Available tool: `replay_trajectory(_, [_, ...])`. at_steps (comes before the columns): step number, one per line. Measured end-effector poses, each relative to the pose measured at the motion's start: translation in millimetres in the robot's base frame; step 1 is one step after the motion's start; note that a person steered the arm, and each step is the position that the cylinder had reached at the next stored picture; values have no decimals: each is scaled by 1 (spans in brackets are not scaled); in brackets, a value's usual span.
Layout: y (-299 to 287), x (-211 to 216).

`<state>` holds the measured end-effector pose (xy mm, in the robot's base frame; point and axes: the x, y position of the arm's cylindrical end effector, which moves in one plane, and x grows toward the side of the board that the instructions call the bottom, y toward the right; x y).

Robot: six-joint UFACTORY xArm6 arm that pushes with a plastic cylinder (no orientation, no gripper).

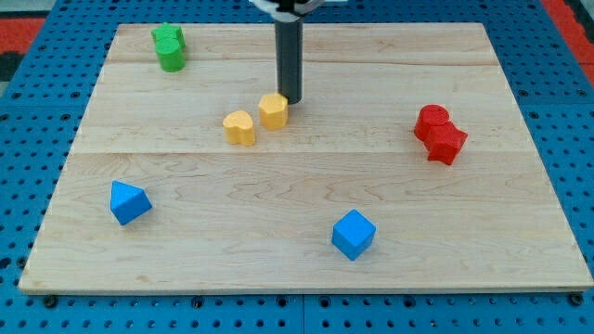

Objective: Slide the blue cube closer to the blue triangle

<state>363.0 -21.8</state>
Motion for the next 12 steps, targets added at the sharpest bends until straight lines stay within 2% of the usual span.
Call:
replay_trajectory(1, [48, 16])
replay_trajectory(2, [130, 104])
replay_trajectory(3, [188, 172])
replay_trajectory(4, [144, 209])
replay_trajectory(5, [65, 204])
replay_trajectory(6, [-64, 182])
replay_trajectory(7, [-86, 163])
replay_trajectory(8, [-38, 136])
replay_trajectory(9, [-64, 120])
replay_trajectory(12, [-102, 146])
